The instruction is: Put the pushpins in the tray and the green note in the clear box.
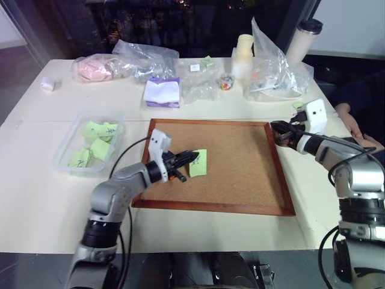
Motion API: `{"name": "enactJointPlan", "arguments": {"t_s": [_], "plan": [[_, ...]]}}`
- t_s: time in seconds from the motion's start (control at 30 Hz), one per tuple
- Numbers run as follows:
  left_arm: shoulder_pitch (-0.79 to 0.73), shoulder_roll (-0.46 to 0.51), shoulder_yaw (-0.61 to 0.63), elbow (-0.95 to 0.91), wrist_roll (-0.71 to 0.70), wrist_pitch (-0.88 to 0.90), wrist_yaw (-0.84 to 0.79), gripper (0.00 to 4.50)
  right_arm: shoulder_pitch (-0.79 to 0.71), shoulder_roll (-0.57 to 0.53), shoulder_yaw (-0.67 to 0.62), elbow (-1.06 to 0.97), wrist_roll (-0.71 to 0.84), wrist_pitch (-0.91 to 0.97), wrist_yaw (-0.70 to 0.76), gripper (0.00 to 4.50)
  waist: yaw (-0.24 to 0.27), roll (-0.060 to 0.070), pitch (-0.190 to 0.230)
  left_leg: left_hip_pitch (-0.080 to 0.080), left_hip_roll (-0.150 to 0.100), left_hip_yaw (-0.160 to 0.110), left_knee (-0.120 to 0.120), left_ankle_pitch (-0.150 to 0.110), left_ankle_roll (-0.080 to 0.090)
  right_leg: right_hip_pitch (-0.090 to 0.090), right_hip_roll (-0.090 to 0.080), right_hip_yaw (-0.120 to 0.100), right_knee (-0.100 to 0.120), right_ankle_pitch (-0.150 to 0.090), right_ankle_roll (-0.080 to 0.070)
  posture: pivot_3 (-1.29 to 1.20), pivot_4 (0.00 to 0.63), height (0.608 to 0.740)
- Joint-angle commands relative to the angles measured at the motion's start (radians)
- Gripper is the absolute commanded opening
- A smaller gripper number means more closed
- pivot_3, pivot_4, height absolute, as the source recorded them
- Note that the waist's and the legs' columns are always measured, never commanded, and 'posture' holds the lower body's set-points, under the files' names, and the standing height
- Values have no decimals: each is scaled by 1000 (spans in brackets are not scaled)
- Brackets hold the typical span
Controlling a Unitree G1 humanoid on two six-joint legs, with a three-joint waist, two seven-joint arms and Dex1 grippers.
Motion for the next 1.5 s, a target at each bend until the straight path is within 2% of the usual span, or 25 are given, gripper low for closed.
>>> {"name": "enactJointPlan", "arguments": {"t_s": [0.03, 0.37, 0.57, 0.67, 0.9, 1.13, 1.27, 1.37, 1.5], "plan": [[-3, 41, 5, -58, 13, -45, -37, 15, -47, -8, -9, 82, -23, -76, 4, 0, 0, 0, 0, 0, 0, 0, 0, 0, 0, 0, 0, 0, 0, 0, 0, 0, 150, 740], [-33, 97, 40, -42, 15, -76, -47, 15, -135, 5, 10, 375, -80, -209, -7, 0, 1, 0, 0, 0, 0, 1, 0, 0, 0, 0, -1, 0, 0, 0, 0, 0, 150, 740], [-30, 92, 34, -39, 18, -83, -42, 15, -144, -7, 9, 443, -87, -251, 10, 0, -1, 0, 0, 0, 0, 1, 0, 0, 0, 0, -1, 0, 0, 0, 0, 0, 150, 740], [-28, 91, 31, -36, 21, -86, -42, 0, -146, -9, 8, 452, -87, -257, 13, 972, -1, 0, 0, 0, 0, 1, 0, 0, 0, 0, -1, 0, 0, 0, 0, 0, 150, 740], [-26, 91, 30, -28, 22, -87, -44, 0, -142, -18, -4, 414, -81, -248, 8, 4468, -1, 0, 0, 0, 0, 1, 0, 0, 0, 0, -1, 0, 0, 0, 0, 0, 150, 740], [-25, 111, 45, -40, 16, -83, -51, 0, -118, -33, -22, 289, -58, -193, 20, 4468, -1, 0, 0, 0, 0, 1, 0, 0, 0, 0, -1, 0, 0, 0, 0, 0, 150, 740], [-36, 153, 83, -69, 4, -80, -53, 0, -47, -27, 1, 6, 26, -57, 112, 4468, -1, 0, 0, 0, 2, 0, 0, 0, 0, 0, 0, 0, 0, 0, 0, 0, 150, 740], [-57, 160, 160, -79, -26, -69, -9, 0, -2, -25, 37, -192, 78, 13, 165, 4468, -1, 0, 0, 0, 4, 1, 0, 0, 0, 0, 0, 0, 0, 0, 0, 0, 150, 740], [-64, 178, 286, -86, -88, -48, 41, 0, -5, -10, 83, -306, 105, 65, 183, 4468, 0, 0, 0, 0, 5, 0, 0, 0, 0, 0, 0, 0, 0, 0, 0, 0, 150, 740]]}}
